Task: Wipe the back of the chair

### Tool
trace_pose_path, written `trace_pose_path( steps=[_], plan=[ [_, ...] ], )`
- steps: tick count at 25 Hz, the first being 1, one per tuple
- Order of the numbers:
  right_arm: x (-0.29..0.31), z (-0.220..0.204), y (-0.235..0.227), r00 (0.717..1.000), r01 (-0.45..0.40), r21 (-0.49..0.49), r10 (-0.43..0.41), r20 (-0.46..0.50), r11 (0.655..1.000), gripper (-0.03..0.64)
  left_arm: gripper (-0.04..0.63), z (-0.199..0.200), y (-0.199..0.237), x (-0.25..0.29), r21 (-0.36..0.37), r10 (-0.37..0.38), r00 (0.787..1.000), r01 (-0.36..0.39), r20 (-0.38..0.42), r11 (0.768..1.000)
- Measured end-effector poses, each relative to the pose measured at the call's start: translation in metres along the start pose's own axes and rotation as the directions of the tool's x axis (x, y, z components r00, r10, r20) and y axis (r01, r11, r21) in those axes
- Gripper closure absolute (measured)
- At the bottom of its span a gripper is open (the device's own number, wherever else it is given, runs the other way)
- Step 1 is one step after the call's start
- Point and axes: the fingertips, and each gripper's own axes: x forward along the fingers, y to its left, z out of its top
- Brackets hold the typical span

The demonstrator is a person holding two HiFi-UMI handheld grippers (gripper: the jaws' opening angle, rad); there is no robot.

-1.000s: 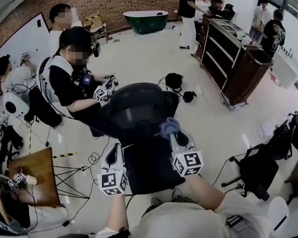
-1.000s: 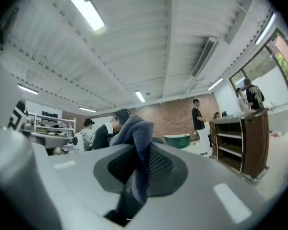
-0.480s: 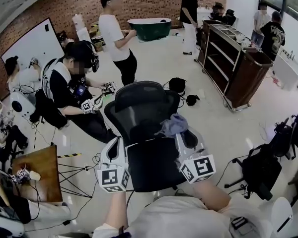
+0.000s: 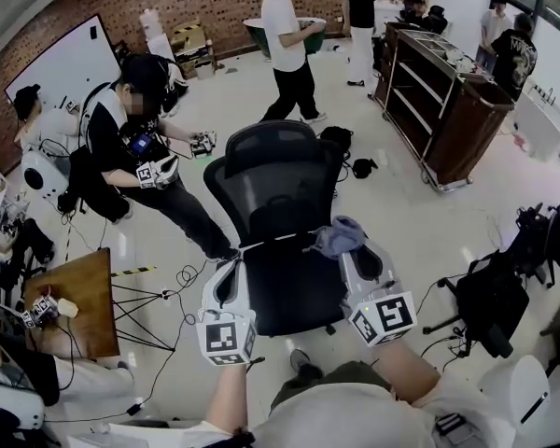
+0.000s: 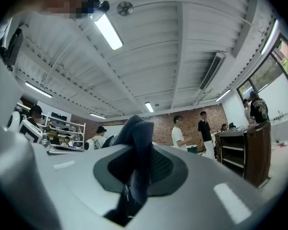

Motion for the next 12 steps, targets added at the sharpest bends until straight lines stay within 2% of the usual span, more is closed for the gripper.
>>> trace_pose_path(
  steps=[3, 8, 12],
  plan=[
    [-0.050, 0.015, 0.015, 0.999, -0.033, 0.001, 0.033, 0.008, 0.999, 0.571, 0.529, 0.016, -0.035, -0.044, -0.008, 0.013, 1.000, -0.013, 0.001, 1.000],
    [-0.161, 0.047, 0.041, 0.996, -0.077, -0.013, 0.077, 0.037, 0.997, 0.571, 0.529, 0.042, -0.105, -0.137, 0.016, 0.028, 0.997, -0.030, 0.079, 0.999],
    [-0.245, 0.062, 0.058, 0.997, -0.073, 0.013, 0.072, 0.038, 0.997, 0.571, 0.529, 0.045, -0.158, -0.212, 0.007, 0.016, 0.999, -0.016, 0.040, 1.000]
  ],
)
